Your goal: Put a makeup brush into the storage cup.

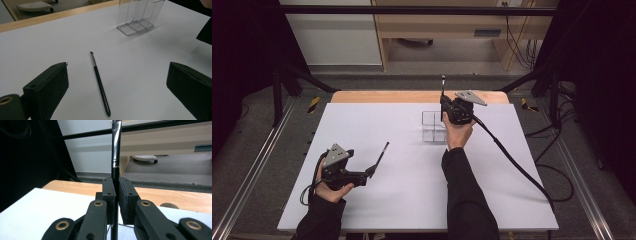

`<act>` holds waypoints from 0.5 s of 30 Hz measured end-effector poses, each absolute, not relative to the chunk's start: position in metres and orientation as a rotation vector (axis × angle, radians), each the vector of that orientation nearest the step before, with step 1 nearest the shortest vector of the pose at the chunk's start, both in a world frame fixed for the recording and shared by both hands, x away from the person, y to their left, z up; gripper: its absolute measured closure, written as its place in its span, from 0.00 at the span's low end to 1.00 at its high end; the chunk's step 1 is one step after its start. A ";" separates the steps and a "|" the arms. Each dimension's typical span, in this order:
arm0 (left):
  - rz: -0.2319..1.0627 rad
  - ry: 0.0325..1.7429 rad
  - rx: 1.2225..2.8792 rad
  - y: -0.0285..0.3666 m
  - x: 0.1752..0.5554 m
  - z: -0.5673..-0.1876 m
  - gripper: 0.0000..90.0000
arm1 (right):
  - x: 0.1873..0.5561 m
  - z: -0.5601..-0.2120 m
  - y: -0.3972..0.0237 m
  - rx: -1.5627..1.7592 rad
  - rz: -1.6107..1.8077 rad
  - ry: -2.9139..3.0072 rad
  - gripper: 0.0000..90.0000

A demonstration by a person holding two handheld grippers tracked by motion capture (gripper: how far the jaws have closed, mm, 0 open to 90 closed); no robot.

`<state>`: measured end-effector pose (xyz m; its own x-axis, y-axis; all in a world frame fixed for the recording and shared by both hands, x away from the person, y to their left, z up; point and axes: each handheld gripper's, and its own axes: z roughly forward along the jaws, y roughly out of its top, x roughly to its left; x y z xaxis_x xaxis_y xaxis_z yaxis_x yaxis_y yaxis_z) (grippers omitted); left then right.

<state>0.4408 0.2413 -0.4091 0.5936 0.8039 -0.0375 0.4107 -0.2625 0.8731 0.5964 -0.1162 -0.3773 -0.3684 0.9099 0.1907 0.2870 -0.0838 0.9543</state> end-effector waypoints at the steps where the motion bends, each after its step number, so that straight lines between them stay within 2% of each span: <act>1: 0.526 0.977 1.884 0.241 0.441 -0.409 0.04 | 0.596 -0.378 -0.115 1.303 1.477 1.652 0.94; 15: 0.526 0.976 1.885 0.241 0.441 -0.409 0.04 | 0.598 -0.390 -0.109 1.306 1.433 1.696 0.94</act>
